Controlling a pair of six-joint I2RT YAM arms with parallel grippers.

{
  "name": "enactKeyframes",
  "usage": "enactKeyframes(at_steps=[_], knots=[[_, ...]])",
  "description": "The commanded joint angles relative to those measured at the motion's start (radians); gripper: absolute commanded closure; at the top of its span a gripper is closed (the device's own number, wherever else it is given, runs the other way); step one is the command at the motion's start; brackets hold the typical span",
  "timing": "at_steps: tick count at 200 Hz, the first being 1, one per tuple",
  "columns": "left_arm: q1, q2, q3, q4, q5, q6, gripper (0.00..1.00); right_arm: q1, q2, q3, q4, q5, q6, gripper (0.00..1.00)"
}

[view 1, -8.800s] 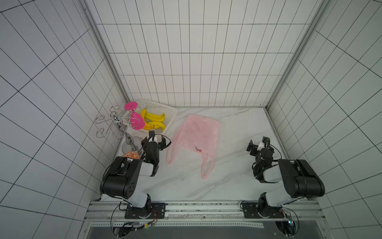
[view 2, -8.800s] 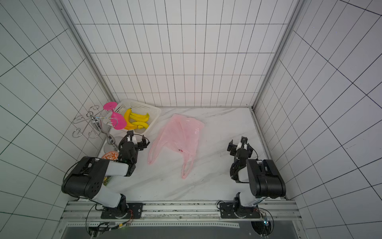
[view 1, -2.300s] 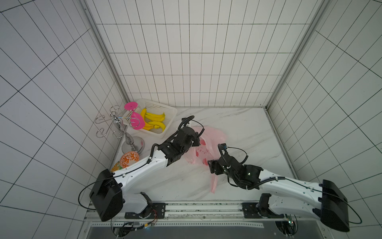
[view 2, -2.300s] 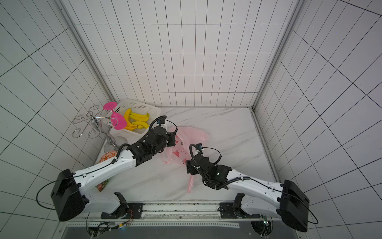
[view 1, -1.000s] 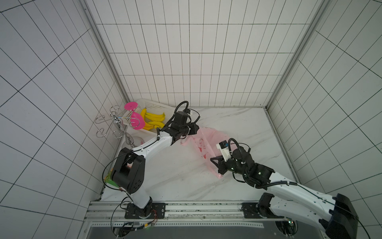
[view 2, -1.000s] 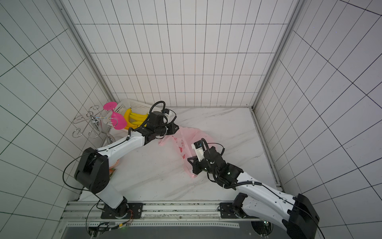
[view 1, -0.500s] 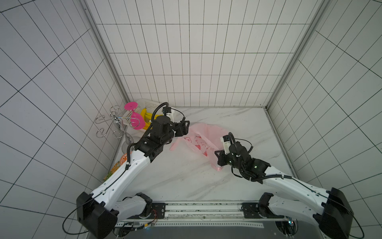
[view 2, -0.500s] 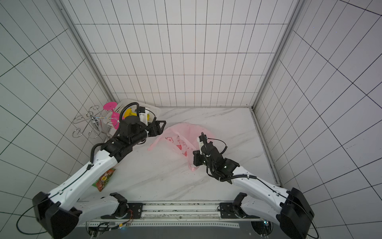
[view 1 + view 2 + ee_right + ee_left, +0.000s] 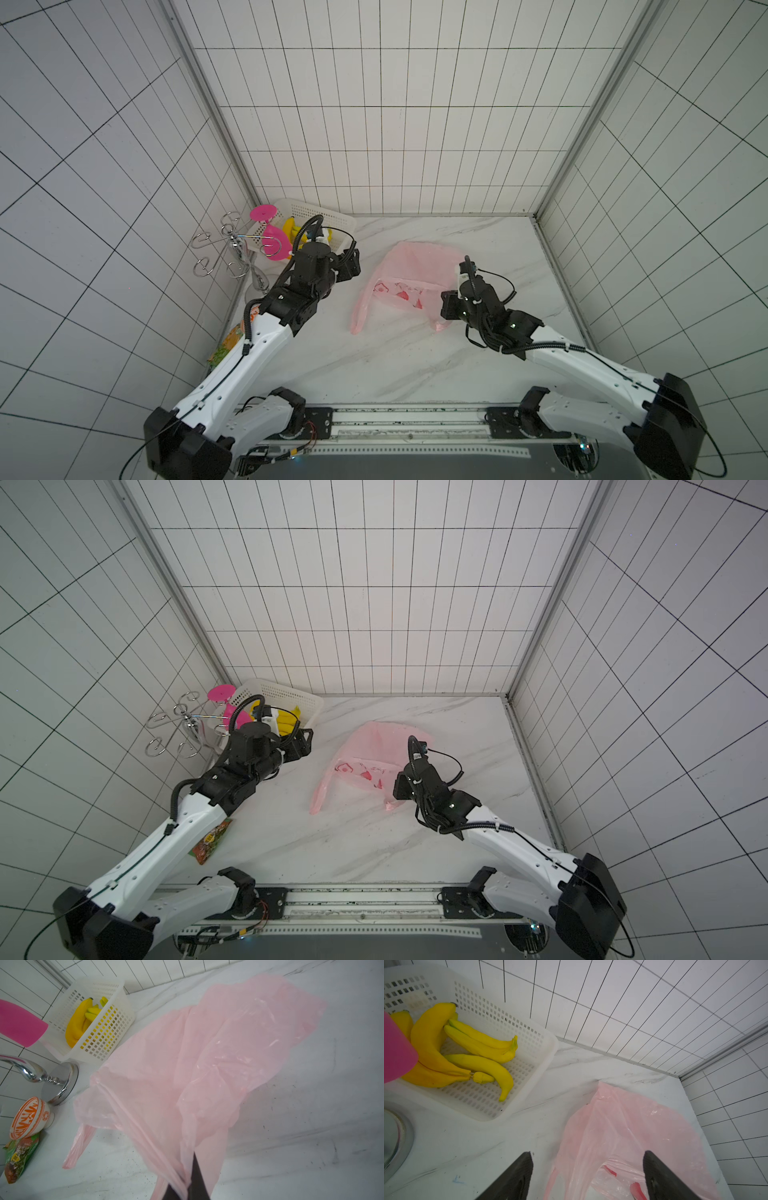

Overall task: Place the banana into a plastic bag & tie a knot
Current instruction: Open the plastic bag at the center of the board, then pick up the banana from the basket.

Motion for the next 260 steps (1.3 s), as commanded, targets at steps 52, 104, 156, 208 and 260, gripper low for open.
enactKeyframes(at_steps=[52,104,156,208,260], knots=[[0.055,0.342,0.205,-0.028,-0.184,0.027,0.16,-0.010,-0.169,0.054,-0.070,0.221,0.065,1.00],[0.145,0.696,0.550,-0.130,-0.281,-0.007,0.16,-0.014,-0.237,-0.022,-0.070,0.194,0.058,1.00],[0.193,0.996,0.856,-0.280,-0.310,0.079,0.30,-0.034,-0.271,-0.056,-0.072,0.170,0.043,1.00],[0.218,1.104,0.985,-0.286,-0.306,0.226,0.37,-0.060,-0.269,-0.067,-0.074,0.138,0.019,1.00],[0.252,1.232,1.147,-0.335,-0.228,0.323,0.39,-0.072,-0.276,-0.081,-0.070,0.122,0.016,1.00]])
